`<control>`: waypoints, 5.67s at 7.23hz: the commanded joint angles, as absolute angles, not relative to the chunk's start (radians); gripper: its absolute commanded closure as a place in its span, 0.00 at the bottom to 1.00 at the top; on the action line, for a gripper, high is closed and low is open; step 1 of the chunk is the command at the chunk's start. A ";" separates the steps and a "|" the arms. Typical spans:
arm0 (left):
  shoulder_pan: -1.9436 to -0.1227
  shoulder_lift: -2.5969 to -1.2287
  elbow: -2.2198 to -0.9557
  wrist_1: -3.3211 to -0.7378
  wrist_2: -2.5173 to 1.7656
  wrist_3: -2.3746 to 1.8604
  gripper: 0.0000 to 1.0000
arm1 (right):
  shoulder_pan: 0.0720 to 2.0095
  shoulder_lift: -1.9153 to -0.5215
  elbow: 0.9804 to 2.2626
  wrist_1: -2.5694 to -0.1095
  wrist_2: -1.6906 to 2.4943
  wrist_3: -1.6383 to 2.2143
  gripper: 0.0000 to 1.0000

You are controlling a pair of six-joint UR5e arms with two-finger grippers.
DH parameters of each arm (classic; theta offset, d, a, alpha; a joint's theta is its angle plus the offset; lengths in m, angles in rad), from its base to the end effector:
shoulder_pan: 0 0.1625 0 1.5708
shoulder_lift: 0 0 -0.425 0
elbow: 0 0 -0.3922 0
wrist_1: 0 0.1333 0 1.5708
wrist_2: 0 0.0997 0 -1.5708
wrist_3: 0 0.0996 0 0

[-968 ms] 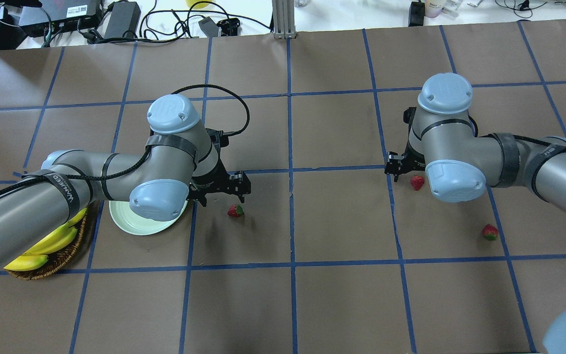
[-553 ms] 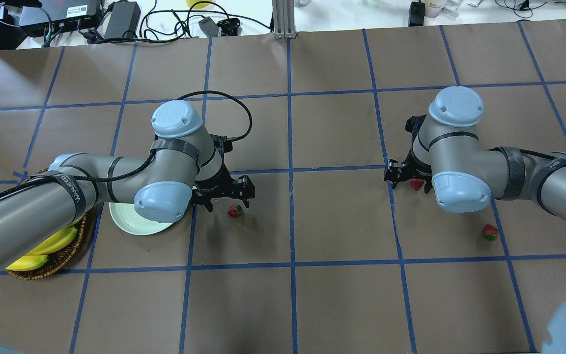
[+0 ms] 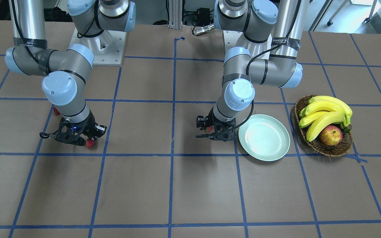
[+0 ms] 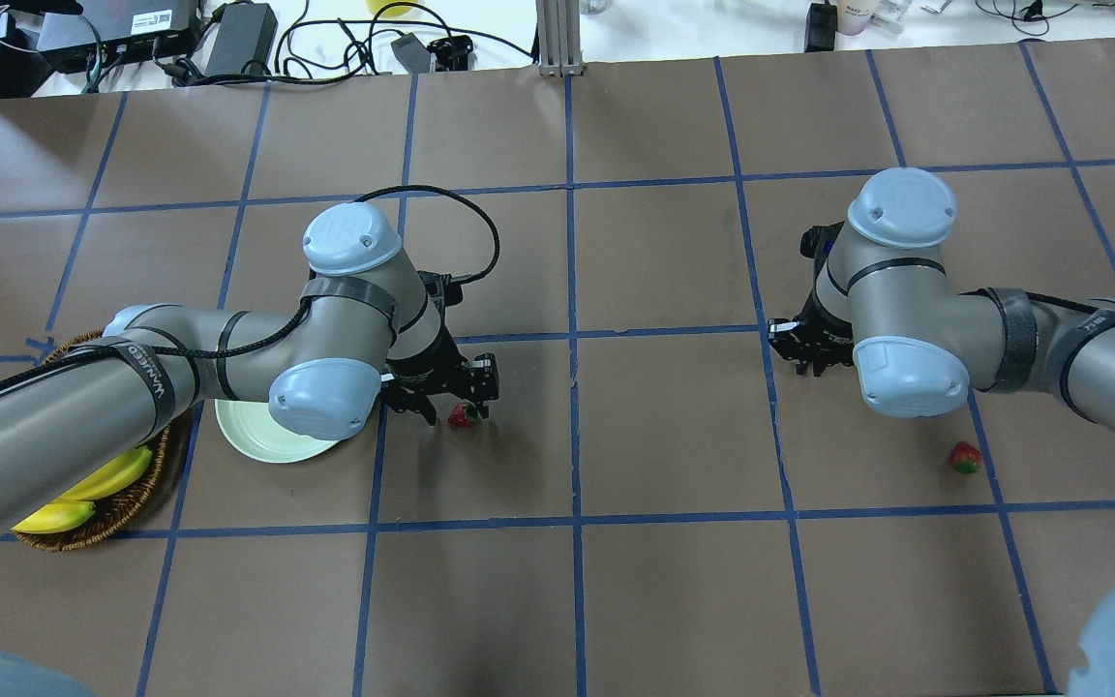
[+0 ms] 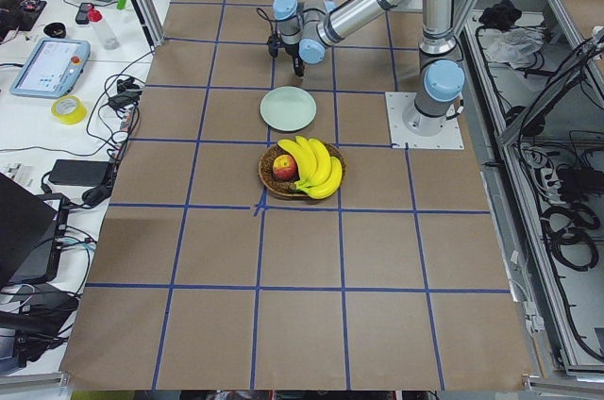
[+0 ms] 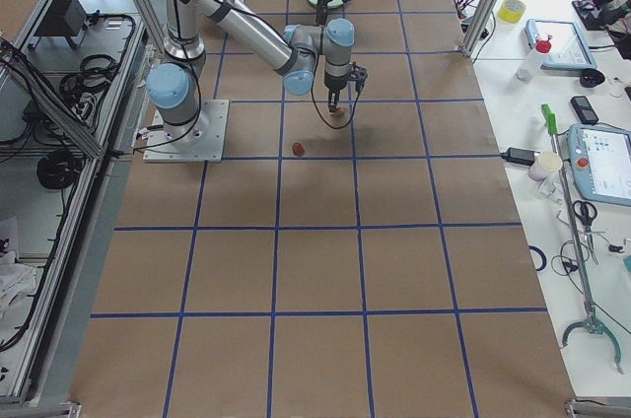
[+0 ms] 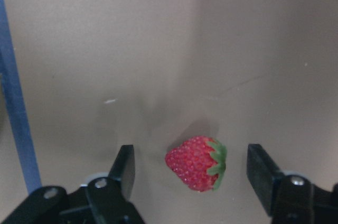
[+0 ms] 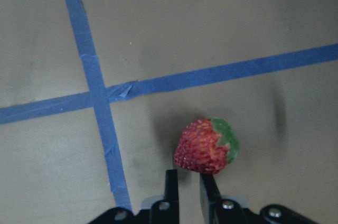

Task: Collect all strawberries into plate
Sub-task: 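Grasp the strawberry with the left gripper while the right reaches another, then lift the strawberry into the plate with the left gripper while the right grasps another, then carry the second strawberry toward the plate and release it with the right gripper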

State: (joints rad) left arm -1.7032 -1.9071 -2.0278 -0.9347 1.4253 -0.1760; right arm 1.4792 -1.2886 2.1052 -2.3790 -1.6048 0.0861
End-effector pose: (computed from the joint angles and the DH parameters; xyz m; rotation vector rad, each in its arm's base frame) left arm -0.2122 -0.4745 0.1712 0.0829 -3.0093 -0.2680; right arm 0.0849 -0.4956 0.1845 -0.2755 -3.0953 -0.0132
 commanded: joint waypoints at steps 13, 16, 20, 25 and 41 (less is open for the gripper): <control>-1.358 -1.890 -1.799 -1.183 1.526 0.202 1.00 | 1.471 -1.247 2.049 -2.361 -1.632 0.054 0.38; -1.351 -1.867 -1.801 -1.187 1.529 0.181 0.00 | 1.471 -1.247 2.036 -2.262 -1.631 0.045 0.60; -1.399 -1.732 -1.591 -1.495 1.647 0.150 0.00 | 1.466 -1.250 2.008 -2.261 -1.631 0.035 0.95; -1.512 -1.589 -1.592 -1.520 1.586 -0.094 0.00 | 1.772 -1.247 1.952 -2.258 -1.413 0.276 0.91; -1.491 -1.621 -1.673 -1.576 1.480 -0.091 0.00 | 1.588 -1.431 1.987 -1.970 -1.784 0.152 0.00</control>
